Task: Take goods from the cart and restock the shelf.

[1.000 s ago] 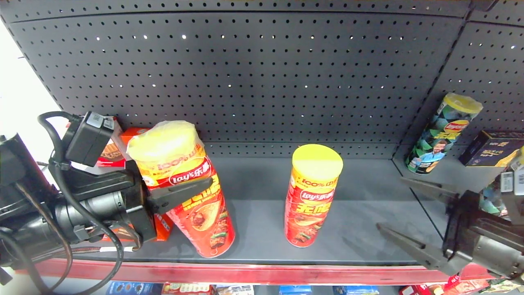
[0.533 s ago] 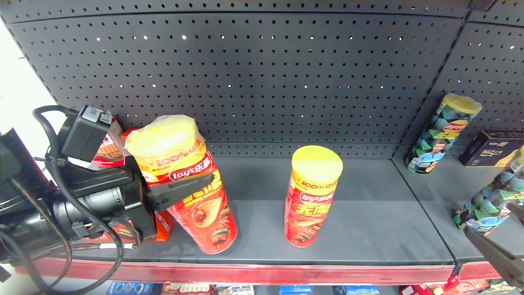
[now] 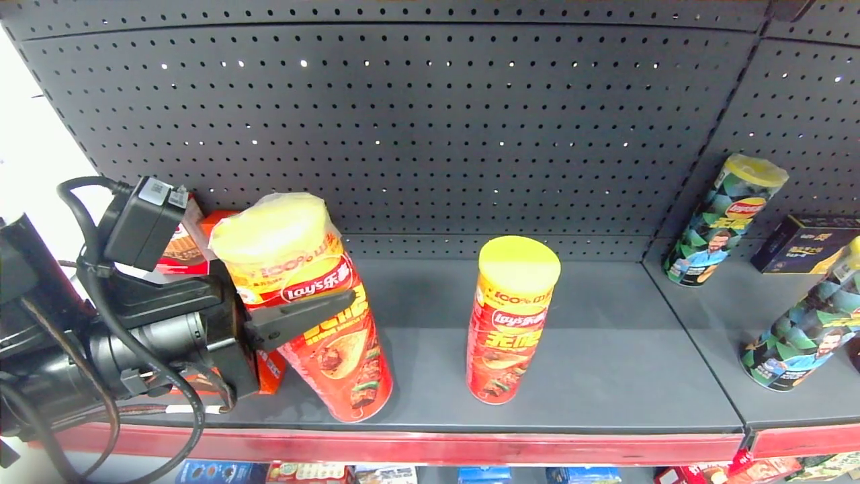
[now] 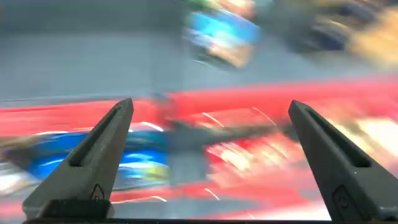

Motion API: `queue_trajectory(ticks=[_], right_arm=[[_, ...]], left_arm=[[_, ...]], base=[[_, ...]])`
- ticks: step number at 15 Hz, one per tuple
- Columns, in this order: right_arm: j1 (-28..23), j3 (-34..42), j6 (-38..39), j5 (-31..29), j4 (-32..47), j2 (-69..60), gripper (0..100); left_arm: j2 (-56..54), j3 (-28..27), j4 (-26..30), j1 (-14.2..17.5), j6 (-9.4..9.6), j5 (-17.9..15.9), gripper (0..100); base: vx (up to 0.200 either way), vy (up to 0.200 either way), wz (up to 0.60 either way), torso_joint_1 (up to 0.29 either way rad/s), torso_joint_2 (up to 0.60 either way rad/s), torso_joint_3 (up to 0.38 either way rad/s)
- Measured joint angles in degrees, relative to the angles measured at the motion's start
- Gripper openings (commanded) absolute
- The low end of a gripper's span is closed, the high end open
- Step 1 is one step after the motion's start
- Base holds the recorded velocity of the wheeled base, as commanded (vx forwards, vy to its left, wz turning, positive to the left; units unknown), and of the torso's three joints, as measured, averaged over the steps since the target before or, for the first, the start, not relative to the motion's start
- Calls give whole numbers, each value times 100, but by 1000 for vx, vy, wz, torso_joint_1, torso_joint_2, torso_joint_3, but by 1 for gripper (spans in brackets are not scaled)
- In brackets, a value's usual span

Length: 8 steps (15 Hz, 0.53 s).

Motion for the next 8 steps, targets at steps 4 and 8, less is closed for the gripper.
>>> queue_trajectory(ticks=[4,8], right_arm=[[-154,12,-79,747,591,-354,100],[-177,22,56,761,611,-414,100]], left_arm=[[-5,-26,0,-27,4,-6,0],[28,-218,46,-55,0,-9,0]], base=[[0,0,0,0,0,0],[0,0,0,0,0,0]])
